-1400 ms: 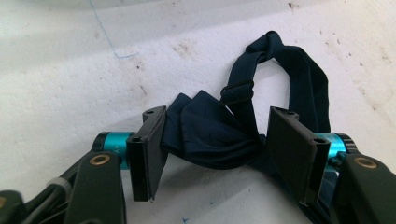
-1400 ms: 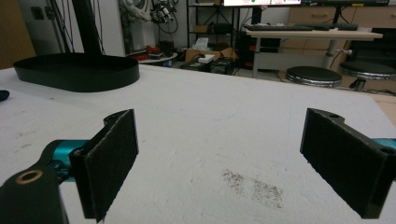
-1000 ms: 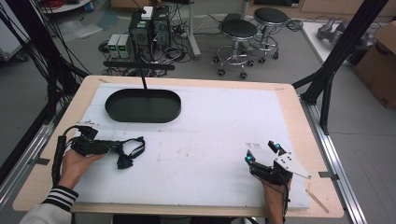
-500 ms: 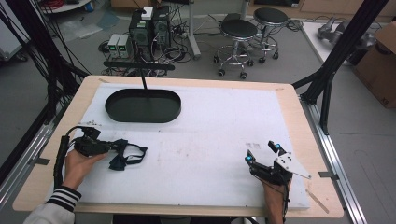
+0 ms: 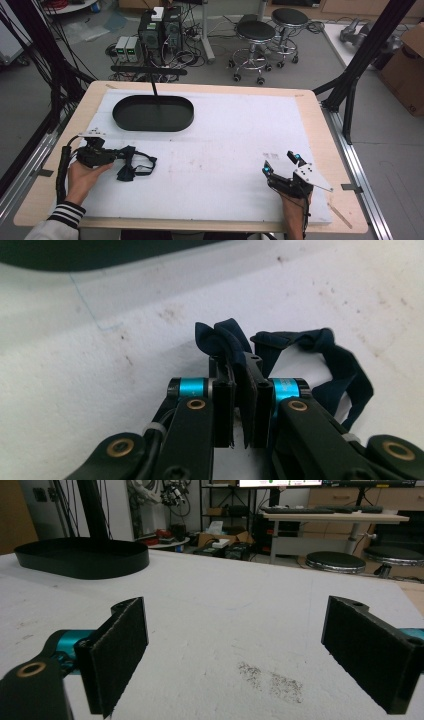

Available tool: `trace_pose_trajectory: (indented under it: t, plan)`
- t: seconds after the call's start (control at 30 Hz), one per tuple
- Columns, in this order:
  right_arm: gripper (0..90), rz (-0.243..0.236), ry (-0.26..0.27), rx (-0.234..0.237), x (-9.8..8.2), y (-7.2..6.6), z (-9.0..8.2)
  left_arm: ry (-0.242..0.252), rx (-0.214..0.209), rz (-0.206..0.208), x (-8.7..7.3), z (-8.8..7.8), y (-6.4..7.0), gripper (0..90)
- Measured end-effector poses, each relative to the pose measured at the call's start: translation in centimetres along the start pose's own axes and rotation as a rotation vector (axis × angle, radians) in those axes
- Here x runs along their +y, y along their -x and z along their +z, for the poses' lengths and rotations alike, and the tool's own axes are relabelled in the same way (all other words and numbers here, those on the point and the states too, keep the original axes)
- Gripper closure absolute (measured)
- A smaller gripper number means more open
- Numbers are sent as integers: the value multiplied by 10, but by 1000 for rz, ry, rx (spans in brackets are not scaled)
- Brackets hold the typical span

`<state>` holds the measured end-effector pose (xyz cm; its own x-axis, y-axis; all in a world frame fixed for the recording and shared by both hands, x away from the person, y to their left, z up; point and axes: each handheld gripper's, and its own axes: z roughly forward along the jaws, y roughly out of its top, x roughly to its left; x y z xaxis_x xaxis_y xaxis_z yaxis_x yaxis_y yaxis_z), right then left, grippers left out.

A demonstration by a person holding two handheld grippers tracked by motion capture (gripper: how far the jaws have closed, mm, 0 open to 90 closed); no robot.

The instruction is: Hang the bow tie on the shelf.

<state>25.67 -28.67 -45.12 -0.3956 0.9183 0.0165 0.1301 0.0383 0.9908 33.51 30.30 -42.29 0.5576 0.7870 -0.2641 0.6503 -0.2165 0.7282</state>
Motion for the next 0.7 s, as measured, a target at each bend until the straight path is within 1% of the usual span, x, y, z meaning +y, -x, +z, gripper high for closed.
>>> trace_pose_trajectory:
  t: [0.13,0.2,0.27,0.3,0.33,0.37,0.4,0.47,0.6,0.63,0.7]
  plan:
    - [104,0,0,0,0,0,0,34,3,17,4,-7,2,848]
    - [104,-1,0,0,0,0,0,43,15,41,8,-10,4,848]
    - [105,-1,0,0,0,0,0,58,16,59,13,-13,7,849]
    - [105,-2,0,0,0,0,0,83,7,55,16,-15,8,849]
    - [105,-2,0,0,0,0,0,83,7,55,16,-15,8,850]
    - [105,-1,1,-1,0,0,0,83,14,66,17,-16,9,850]
    - [105,-1,1,0,0,0,0,97,17,73,19,-17,10,850]
    - [104,-1,2,-1,0,0,0,108,17,79,20,-19,11,850]
    - [104,-1,0,0,0,0,0,142,28,104,23,-22,13,850]
    - [104,0,1,1,0,0,0,147,33,117,24,-23,13,850]
    - [104,-1,0,0,0,0,0,165,31,118,25,-24,14,850]
